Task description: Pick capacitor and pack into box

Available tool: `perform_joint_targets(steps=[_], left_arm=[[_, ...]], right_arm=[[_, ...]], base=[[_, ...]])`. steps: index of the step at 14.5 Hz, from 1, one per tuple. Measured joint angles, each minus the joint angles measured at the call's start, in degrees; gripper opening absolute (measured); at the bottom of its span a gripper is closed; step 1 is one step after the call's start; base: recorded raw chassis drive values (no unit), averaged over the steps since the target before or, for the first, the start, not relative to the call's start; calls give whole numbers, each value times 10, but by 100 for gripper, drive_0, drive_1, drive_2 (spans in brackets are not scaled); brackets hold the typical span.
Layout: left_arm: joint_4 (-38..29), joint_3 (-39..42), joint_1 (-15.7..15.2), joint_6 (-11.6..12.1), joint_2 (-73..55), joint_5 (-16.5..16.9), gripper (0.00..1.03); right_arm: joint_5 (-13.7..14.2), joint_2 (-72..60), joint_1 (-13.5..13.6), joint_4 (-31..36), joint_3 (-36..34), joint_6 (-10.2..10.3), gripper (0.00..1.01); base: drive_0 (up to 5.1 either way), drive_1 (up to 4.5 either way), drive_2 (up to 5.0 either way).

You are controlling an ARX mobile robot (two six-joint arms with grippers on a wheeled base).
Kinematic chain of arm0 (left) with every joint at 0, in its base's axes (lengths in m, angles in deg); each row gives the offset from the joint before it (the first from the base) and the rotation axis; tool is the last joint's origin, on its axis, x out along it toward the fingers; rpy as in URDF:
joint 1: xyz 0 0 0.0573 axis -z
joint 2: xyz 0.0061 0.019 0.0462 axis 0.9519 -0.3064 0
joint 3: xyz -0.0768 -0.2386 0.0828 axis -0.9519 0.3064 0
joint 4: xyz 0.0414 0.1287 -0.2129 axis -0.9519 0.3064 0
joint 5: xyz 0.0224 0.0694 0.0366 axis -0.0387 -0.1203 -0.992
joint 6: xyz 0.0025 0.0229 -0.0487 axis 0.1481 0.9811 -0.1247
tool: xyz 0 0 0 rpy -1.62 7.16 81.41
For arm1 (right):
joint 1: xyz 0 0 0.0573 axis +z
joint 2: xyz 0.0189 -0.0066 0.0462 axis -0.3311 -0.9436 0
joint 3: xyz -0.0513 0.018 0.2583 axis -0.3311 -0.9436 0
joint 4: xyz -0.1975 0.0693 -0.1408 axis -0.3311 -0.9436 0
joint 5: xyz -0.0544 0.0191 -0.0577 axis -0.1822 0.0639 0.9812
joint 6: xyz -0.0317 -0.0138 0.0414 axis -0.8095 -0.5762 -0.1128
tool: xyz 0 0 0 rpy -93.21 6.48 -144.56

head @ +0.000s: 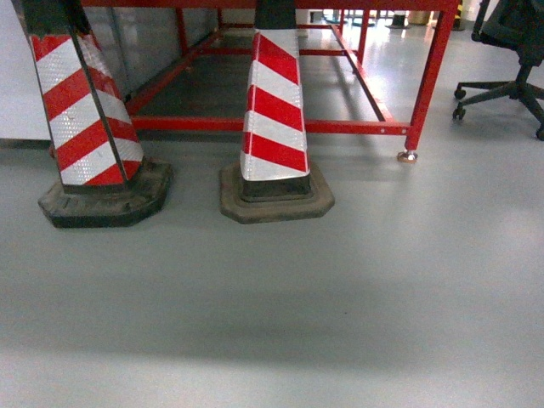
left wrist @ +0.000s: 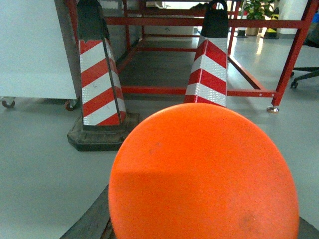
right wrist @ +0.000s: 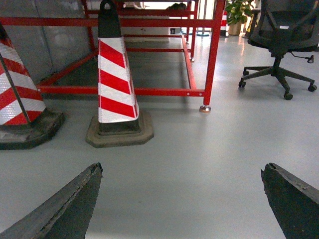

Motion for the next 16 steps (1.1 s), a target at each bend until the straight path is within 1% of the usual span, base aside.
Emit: perform_joint_targets(steps=[12, 16], left_arm=[[-2, 0, 0, 0, 0, 1, 44], [0, 0, 0, 0, 0, 1, 44]], right_arm=[[1, 0, 0, 2, 0, 0, 98], [2, 0, 0, 2, 0, 0, 98]], base=[[-516, 229, 229], [-10, 396, -416]])
